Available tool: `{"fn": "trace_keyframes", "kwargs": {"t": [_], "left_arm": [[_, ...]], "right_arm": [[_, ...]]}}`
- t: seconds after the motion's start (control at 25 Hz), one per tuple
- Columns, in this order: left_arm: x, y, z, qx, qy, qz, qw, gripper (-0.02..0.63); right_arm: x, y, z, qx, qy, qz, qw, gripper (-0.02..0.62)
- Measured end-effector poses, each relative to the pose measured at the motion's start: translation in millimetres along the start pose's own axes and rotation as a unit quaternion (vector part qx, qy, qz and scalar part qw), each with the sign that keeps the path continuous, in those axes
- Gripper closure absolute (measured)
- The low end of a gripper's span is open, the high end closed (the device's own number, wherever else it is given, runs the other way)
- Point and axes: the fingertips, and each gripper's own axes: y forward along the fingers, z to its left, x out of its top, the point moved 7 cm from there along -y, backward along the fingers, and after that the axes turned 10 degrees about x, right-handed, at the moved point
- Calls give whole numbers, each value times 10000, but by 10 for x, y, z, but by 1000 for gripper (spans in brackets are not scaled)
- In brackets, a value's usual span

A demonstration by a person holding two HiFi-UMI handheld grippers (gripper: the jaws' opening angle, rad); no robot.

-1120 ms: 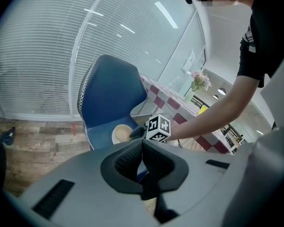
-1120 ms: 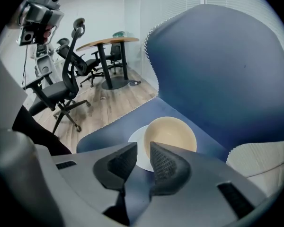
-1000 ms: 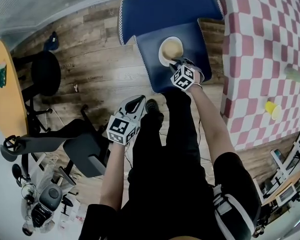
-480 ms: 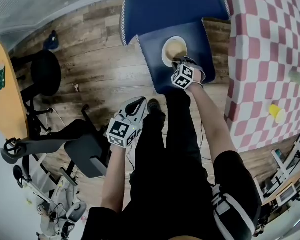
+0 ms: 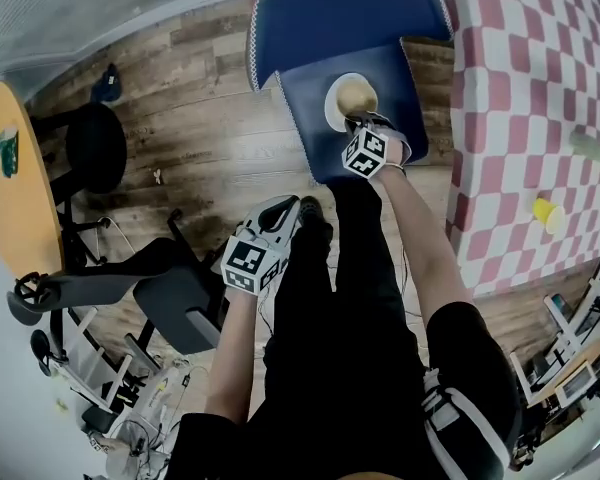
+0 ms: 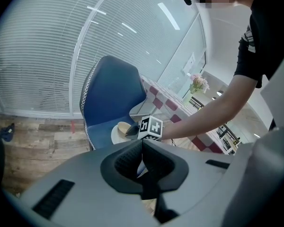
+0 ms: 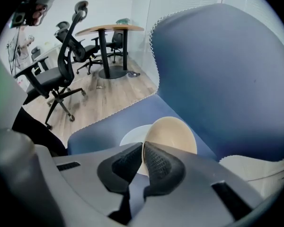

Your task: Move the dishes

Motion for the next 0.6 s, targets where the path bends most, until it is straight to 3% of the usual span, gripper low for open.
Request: {"fn": "trace_keyframes", "kwargs": {"t": [0.28, 0.6], "left_arm": [[212, -413, -198, -124, 158, -212, 9996, 583], [258, -1086, -497, -363, 537, -518, 9965, 583]], "right_arm": [[173, -564, 298, -165, -128, 29, 9998, 568], [373, -1428, 569, -777, 122, -77, 9969, 568]]}}
